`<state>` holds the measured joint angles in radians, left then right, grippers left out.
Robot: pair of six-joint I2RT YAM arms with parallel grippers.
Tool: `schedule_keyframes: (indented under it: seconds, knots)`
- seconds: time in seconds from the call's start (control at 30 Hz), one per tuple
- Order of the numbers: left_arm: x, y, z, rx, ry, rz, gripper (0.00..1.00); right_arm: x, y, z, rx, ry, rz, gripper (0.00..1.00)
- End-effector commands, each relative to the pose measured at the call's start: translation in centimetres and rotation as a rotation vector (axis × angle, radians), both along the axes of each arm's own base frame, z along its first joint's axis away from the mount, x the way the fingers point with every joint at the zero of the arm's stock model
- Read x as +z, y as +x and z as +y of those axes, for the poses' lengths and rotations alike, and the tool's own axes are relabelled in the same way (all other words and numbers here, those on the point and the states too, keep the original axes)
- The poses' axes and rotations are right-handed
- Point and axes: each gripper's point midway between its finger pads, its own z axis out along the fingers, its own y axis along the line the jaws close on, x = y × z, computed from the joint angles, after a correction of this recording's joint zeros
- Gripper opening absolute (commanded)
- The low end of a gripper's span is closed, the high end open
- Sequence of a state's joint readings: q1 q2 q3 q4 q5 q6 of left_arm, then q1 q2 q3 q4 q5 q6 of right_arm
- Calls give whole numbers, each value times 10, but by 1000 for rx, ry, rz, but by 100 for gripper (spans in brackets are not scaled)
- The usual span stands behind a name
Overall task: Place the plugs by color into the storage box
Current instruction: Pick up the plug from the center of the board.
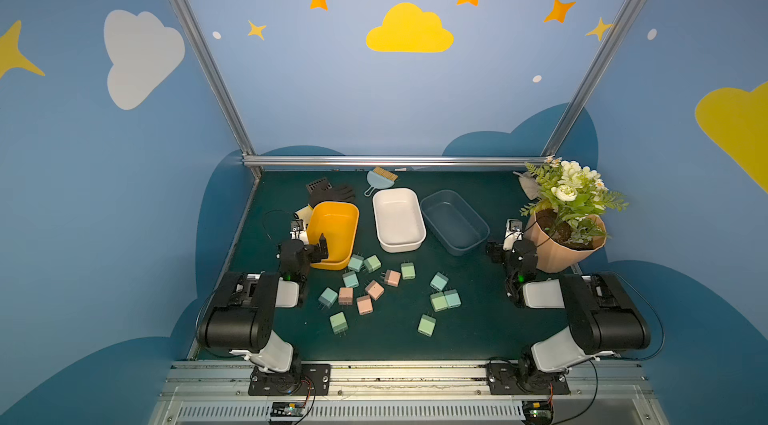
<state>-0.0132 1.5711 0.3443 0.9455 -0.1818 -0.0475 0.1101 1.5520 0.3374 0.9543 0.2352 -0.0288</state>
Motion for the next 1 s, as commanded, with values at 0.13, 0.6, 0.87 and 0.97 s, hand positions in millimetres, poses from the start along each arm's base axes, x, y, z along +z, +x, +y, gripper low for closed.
schedule_keyframes:
  seconds: [0.13, 0.6, 0.87, 0.97]
  knots:
    - [8, 3, 1, 31, 58, -37, 100, 9, 7, -1, -10, 13, -35, 96]
    - [6, 3, 5, 11, -5, -24, 100, 7, 7, -4, 12, 62, -24, 96]
    - [33, -13, 18, 78, -19, -110, 92, 49, -11, -22, -78, 82, -91, 96]
    - [55, -20, 20, 102, -3, -121, 92, 69, -20, -34, -148, 75, -101, 95]
